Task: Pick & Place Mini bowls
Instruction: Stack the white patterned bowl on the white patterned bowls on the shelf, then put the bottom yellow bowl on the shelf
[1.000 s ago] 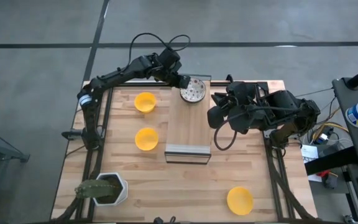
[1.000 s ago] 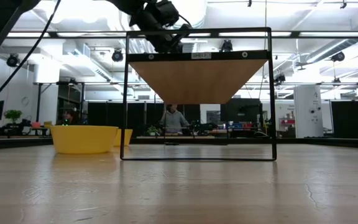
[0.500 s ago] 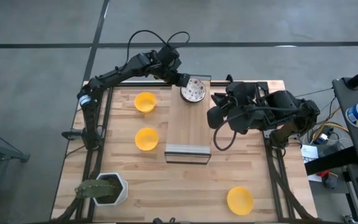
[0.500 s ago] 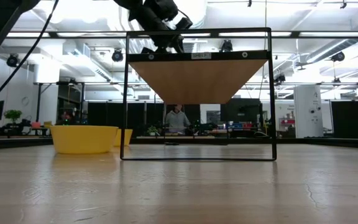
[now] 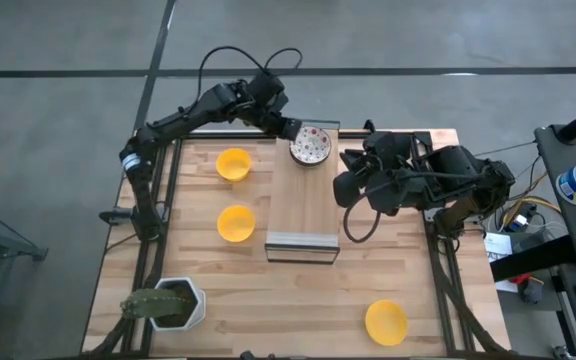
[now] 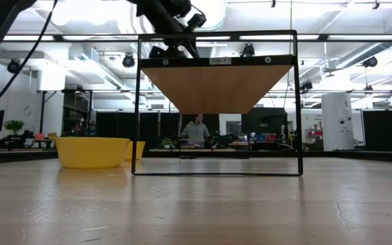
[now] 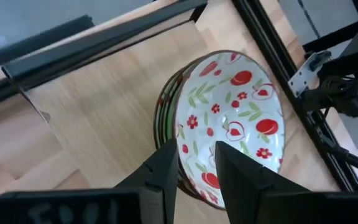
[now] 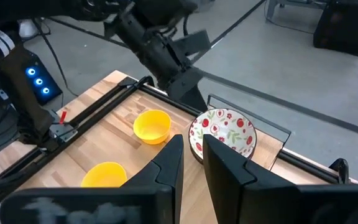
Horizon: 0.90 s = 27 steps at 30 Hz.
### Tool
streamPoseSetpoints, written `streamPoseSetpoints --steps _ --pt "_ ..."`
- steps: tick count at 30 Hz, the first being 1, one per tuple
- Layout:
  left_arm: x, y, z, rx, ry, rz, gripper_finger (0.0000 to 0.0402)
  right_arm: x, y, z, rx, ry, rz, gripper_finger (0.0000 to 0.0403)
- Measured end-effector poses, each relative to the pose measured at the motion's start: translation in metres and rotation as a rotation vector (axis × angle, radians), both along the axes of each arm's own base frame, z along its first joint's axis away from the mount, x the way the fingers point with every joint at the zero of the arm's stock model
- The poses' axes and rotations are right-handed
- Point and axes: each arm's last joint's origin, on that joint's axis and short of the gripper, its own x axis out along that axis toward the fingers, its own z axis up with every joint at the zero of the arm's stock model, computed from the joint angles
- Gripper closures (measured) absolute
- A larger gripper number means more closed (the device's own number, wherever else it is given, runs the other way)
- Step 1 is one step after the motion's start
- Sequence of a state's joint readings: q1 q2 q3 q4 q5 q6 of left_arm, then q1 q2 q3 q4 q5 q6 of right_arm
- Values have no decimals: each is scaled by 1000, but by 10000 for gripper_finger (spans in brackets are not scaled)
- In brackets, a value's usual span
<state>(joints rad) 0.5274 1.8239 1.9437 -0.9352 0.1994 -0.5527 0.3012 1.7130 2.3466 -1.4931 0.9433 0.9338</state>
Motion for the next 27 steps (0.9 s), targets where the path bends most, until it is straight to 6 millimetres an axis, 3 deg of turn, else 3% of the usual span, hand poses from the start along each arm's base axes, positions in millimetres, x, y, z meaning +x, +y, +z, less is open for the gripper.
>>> streamPoseSetpoints --steps 5,12,18,27 --pt "-9 -6 6 5 20 -24 301 -2 0 -2 -21 64 26 346" --pt "-19 -25 23 18 -3 -64 301 -3 3 -9 51 204 202 346" --pt "-26 -47 42 47 -52 -114 301 -1 10 -14 136 329 445 346" --pt "-37 -96 68 77 -135 -233 301 3 21 -28 390 415 668 346"
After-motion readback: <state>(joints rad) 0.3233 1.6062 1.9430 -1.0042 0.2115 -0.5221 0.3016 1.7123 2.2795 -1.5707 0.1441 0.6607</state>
